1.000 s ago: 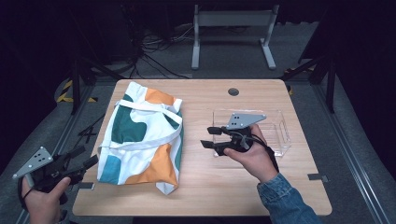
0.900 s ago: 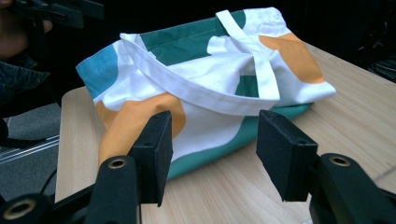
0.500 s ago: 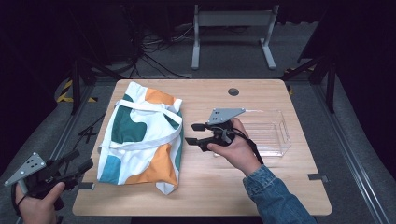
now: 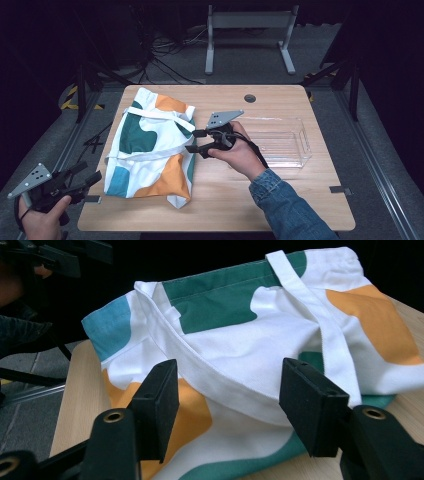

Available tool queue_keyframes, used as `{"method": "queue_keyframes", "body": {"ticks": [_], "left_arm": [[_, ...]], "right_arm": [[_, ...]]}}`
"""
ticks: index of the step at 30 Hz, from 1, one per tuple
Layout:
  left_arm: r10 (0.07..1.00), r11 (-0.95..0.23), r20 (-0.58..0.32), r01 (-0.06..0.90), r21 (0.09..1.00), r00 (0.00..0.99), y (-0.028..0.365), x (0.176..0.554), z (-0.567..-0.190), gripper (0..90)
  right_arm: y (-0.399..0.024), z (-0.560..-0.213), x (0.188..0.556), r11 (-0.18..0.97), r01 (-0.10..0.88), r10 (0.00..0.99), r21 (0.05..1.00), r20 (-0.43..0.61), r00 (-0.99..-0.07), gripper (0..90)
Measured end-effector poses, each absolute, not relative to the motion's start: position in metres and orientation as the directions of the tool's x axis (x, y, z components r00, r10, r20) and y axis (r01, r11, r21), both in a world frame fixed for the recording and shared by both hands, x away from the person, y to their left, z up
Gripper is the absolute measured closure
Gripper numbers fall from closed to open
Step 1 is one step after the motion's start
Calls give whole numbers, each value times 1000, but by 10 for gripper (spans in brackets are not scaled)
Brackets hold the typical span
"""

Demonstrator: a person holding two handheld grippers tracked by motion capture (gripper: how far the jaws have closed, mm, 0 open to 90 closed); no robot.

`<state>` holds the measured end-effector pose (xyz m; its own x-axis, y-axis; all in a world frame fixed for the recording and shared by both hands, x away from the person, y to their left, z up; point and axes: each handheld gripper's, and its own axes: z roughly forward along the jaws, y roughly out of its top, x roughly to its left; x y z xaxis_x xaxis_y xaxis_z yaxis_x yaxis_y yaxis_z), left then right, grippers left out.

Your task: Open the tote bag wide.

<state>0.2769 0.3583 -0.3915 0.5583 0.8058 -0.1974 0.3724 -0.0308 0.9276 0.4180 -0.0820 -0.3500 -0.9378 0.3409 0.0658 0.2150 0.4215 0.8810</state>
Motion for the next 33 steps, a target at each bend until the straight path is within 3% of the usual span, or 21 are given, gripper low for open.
{"method": "queue_keyframes", "body": {"ticks": [20, 33], "left_arm": [[802, -33, -200, 377, 926, 563, 358, 279, -393, 295], [801, -23, -209, 378, 925, 562, 359, 281, -394, 295]], "right_arm": [[-47, -357, 427, 458, 191, 249, 868, 81, -965, 422], [-29, -360, 428, 486, 141, 216, 862, 38, -976, 402]]}}
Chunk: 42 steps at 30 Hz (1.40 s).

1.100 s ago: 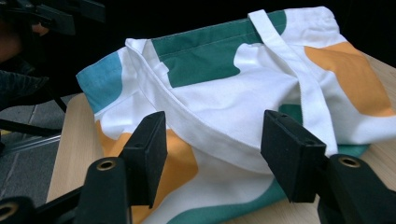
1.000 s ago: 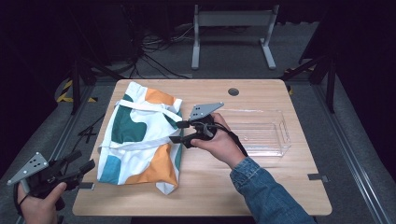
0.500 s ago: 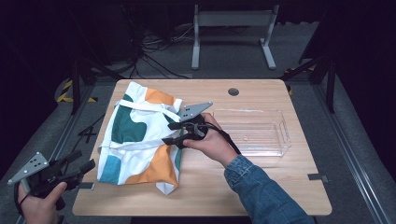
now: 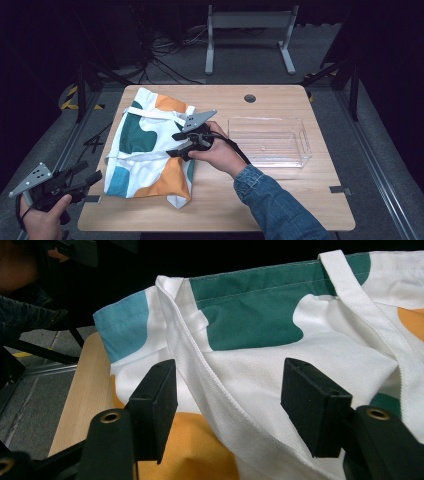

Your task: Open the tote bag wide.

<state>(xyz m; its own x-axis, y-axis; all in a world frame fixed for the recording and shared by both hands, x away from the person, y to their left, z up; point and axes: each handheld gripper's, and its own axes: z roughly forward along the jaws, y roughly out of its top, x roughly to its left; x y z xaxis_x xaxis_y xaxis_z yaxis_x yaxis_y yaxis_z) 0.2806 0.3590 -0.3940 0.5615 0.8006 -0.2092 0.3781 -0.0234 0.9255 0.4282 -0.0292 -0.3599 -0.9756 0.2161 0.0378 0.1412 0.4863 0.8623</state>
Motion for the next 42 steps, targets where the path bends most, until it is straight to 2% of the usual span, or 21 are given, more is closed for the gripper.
{"method": "queue_keyframes", "body": {"ticks": [4, 8, 12, 16, 18, 23, 30, 37, 42], "left_arm": [[797, -24, -211, 378, 925, 565, 358, 282, -394, 295], [796, -20, -215, 380, 925, 566, 358, 283, -395, 295], [795, -18, -217, 380, 925, 566, 358, 284, -395, 295], [793, -23, -213, 378, 926, 570, 359, 284, -395, 294], [794, -20, -215, 379, 925, 569, 359, 284, -395, 294], [794, -19, -218, 382, 924, 568, 358, 286, -396, 294], [794, -18, -224, 390, 921, 566, 357, 288, -397, 296], [789, -6, -261, 431, 902, 557, 357, 293, -402, 346], [789, -33, -245, 437, 899, 564, 354, 296, -404, 356]], "right_arm": [[-25, -363, 430, 490, 147, 213, 859, 45, -976, 403], [-23, -366, 431, 514, 144, 202, 846, 44, -978, 457], [-21, -366, 429, 544, 125, 180, 830, 30, -983, 582], [-23, -364, 426, 567, 108, 158, 817, 20, -987, 817], [-25, -361, 425, 574, 100, 152, 813, 14, -988, 876], [-28, -357, 421, 580, 84, 157, 810, -10, -987, 880], [-40, -342, 417, 517, 73, 191, 853, -32, -981, 881], [-59, -328, 412, 482, 60, 220, 874, -55, -974, 881], [-72, -320, 406, 456, 47, 235, 889, -69, -970, 881]]}}
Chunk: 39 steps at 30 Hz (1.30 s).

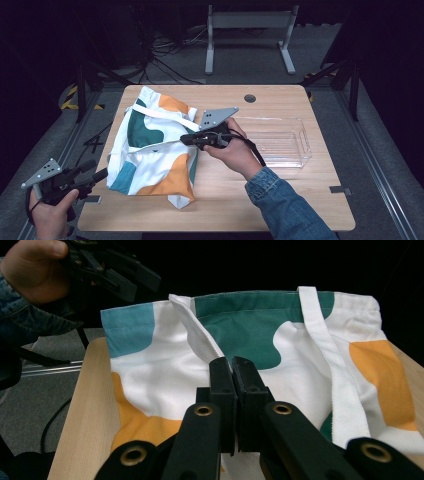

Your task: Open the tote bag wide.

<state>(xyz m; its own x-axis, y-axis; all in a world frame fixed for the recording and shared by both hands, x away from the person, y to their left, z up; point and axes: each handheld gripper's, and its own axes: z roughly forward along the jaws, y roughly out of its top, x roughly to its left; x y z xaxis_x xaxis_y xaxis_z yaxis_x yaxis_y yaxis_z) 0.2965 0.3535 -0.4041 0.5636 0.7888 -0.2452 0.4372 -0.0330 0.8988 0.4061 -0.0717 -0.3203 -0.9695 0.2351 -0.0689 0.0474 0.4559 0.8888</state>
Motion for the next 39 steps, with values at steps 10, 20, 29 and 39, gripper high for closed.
{"method": "queue_keyframes", "body": {"ticks": [10, 20, 29, 39], "left_arm": [[803, -5, -254, 433, 901, 539, 361, 296, -406, 353], [810, -42, -225, 436, 899, 542, 361, 299, -409, 380], [832, -181, -121, 472, 863, 541, 345, 314, -422, 426], [830, -255, -59, 471, 844, 555, 332, 333, -426, 709]], "right_arm": [[-97, -312, 397, 415, 47, 279, 909, -78, -957, 881], [-124, -303, 388, 344, 54, 332, 937, -67, -941, 881], [-135, -300, 386, 293, 74, 350, 953, -35, -936, 881], [-137, -302, 387, 275, 75, 361, 959, -31, -932, 881]]}}
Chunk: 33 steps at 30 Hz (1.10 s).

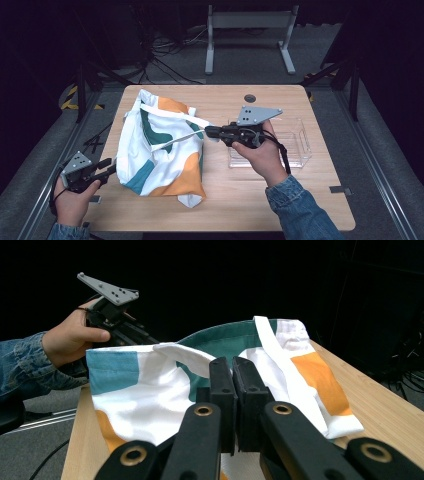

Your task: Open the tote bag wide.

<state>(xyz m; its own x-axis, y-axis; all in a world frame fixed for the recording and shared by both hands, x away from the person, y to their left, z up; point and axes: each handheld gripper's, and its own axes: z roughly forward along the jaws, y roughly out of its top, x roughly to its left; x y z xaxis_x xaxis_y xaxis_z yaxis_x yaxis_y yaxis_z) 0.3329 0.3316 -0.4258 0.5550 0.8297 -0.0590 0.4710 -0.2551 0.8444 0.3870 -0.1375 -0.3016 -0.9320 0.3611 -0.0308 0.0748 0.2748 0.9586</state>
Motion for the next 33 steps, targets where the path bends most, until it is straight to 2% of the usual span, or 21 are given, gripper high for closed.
{"method": "queue_keyframes", "body": {"ticks": [2, 5, 13, 20, 27, 33], "left_arm": [[828, -240, -71, 467, 851, 556, 334, 333, -425, 837], [834, -229, -67, 454, 861, 548, 339, 330, -422, 879], [857, -195, -35, 387, 901, 514, 345, 322, -410, 883], [862, -184, -28, 363, 913, 507, 345, 318, -406, 882], [867, -170, -27, 346, 923, 498, 346, 315, -403, 882], [870, -167, -14, 320, 932, 493, 346, 313, -400, 882]], "right_arm": [[-138, -302, 387, 273, 77, 362, 959, -28, -932, 881], [-142, -303, 387, 268, 81, 370, 960, -25, -929, 881], [-157, -302, 381, 270, 86, 394, 959, -28, -919, 881], [-186, -304, 364, 270, 100, 440, 958, -30, -897, 882], [-216, -320, 348, 259, 161, 502, 952, 10, -865, 882], [-224, -343, 335, 292, 232, 509, 928, 55, -859, 882]]}}
